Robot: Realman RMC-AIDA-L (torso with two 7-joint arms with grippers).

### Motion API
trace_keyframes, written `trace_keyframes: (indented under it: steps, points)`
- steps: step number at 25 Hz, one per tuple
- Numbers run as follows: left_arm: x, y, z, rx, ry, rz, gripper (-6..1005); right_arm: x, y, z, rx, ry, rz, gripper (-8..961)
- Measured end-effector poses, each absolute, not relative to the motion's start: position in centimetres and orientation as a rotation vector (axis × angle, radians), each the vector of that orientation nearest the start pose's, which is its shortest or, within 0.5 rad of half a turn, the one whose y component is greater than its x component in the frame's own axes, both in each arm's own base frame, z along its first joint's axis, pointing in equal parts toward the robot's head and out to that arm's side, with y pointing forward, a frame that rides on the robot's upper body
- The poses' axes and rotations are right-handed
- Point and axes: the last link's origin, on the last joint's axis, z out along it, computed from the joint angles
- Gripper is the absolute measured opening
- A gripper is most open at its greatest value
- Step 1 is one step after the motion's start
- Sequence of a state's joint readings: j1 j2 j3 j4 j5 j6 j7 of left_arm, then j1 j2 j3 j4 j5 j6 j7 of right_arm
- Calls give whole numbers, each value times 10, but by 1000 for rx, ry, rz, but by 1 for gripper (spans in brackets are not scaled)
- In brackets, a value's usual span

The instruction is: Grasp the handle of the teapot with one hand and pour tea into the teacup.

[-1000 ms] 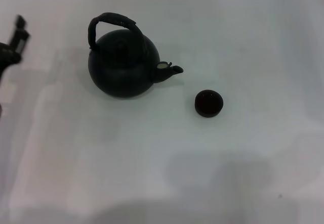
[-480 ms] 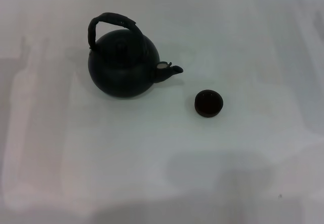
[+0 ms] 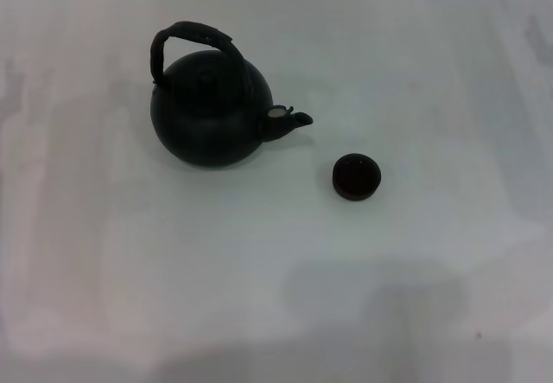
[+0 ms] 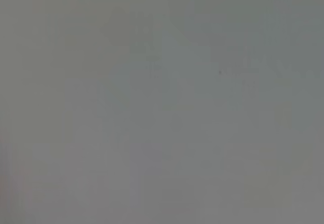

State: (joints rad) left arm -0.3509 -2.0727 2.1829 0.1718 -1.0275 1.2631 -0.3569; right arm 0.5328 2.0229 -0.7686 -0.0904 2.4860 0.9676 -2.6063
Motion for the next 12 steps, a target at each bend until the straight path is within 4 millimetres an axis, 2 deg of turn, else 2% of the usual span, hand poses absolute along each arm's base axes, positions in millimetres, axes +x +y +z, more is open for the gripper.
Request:
trace_keyframes:
  steps: [6,12]
  points:
    - [-364,313,32,-1202,-753,-887,773,362,378,38,-1501,817,673,835]
    - [-365,320,38,-1120,-780,-905,773,362,387,40,-1512,827,627,835]
